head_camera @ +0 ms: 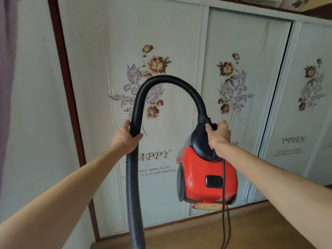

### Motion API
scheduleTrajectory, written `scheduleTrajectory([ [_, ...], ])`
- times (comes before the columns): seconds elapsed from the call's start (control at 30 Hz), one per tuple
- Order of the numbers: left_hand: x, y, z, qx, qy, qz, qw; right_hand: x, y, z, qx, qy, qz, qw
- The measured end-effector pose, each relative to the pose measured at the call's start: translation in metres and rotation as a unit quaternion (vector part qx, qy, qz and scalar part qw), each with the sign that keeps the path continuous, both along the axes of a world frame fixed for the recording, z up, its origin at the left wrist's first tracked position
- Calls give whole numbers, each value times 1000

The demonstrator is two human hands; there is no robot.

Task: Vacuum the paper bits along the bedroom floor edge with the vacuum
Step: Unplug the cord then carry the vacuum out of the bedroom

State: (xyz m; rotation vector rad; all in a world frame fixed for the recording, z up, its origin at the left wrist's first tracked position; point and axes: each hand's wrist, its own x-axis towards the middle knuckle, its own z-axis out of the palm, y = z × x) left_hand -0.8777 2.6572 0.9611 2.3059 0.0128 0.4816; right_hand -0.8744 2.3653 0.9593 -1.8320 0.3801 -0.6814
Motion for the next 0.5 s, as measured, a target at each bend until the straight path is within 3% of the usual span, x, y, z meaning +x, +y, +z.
scheduleTrajectory([
  [0.5, 155, -77, -9, -56, 22, -103, 993, 91, -72, 22, -23, 6, -105, 994],
])
